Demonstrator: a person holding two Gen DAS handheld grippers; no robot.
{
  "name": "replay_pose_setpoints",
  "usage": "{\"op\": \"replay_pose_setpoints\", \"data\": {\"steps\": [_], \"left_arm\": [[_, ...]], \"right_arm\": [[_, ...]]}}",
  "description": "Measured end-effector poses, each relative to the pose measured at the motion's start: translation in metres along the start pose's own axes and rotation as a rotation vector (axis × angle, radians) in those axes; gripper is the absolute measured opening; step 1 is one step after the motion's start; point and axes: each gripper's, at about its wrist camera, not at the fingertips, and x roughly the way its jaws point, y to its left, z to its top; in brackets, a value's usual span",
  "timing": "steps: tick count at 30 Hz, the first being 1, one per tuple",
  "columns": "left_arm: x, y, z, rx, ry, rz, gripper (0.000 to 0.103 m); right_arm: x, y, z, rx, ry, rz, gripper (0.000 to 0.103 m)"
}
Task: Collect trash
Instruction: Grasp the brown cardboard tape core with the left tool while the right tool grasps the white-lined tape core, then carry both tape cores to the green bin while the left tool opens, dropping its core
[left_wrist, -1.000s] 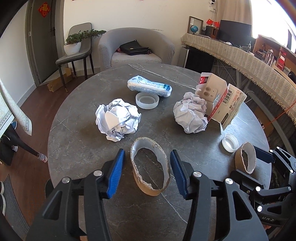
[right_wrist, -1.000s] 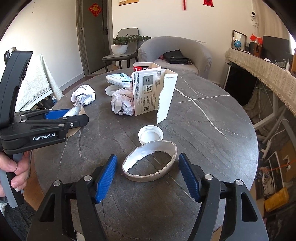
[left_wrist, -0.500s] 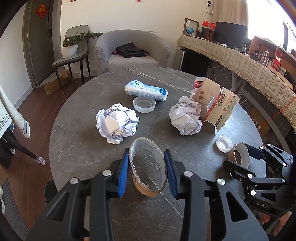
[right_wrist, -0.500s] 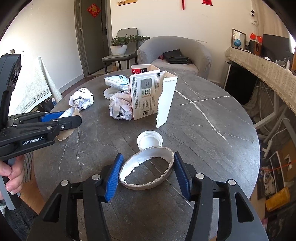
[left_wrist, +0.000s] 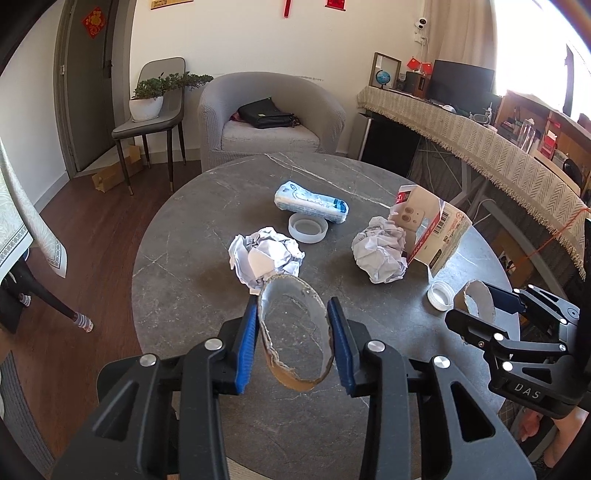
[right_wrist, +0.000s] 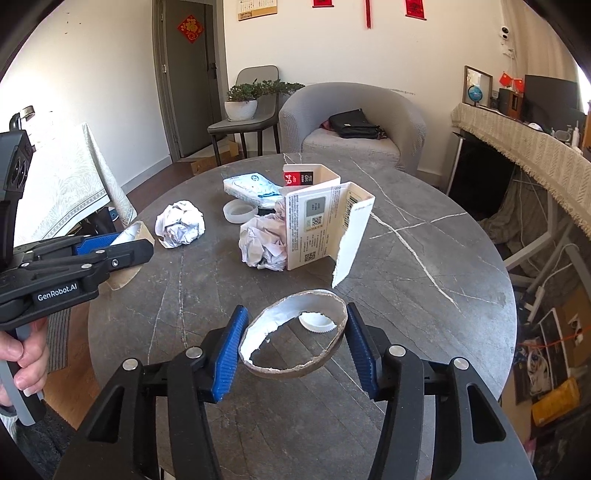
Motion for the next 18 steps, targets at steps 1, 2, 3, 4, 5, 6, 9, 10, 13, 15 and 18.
{"op": "replay_pose_setpoints", "data": {"steps": [1, 2, 3, 4, 5, 6, 9, 10, 13, 15, 18], "left_arm": [[-0.002, 0.003, 0.000, -0.004, -0.002, 0.002, 0.039], [-0.003, 0.006, 0.001, -0.008, -0.004, 0.006, 0.039], [-0.005, 0.010, 0.001, -0.013, -0.006, 0.009, 0.039], [-0.007, 0.013, 0.002, -0.018, -0.009, 0.014, 0.039], [-0.008, 0.017, 0.002, -0.024, -0.011, 0.019, 0.039], [-0.010, 0.021, 0.003, -0.030, -0.013, 0.024, 0.039], [-0.016, 0.036, 0.003, -0.047, -0.019, 0.042, 0.039], [-0.017, 0.042, 0.002, -0.055, -0.019, 0.047, 0.039], [-0.020, 0.059, -0.001, -0.076, -0.015, 0.065, 0.039], [-0.023, 0.069, -0.003, -0.084, -0.012, 0.079, 0.039], [-0.025, 0.086, -0.008, -0.098, -0.001, 0.102, 0.039]], "right_arm": [[-0.001, 0.003, 0.002, -0.003, -0.003, 0.008, 0.054], [-0.001, 0.007, 0.005, -0.007, -0.006, 0.015, 0.054], [-0.001, 0.011, 0.007, -0.013, -0.009, 0.023, 0.054], [-0.002, 0.015, 0.009, -0.017, -0.013, 0.029, 0.054], [-0.002, 0.022, 0.013, -0.025, -0.014, 0.046, 0.054], [-0.002, 0.026, 0.014, -0.031, -0.016, 0.050, 0.054], [0.000, 0.037, 0.018, -0.054, -0.021, 0.057, 0.054], [0.001, 0.041, 0.020, -0.056, -0.020, 0.064, 0.054], [0.006, 0.052, 0.024, -0.060, -0.018, 0.089, 0.054], [0.008, 0.062, 0.028, -0.069, -0.019, 0.107, 0.054], [0.011, 0.078, 0.034, -0.089, -0.023, 0.127, 0.054]]}}
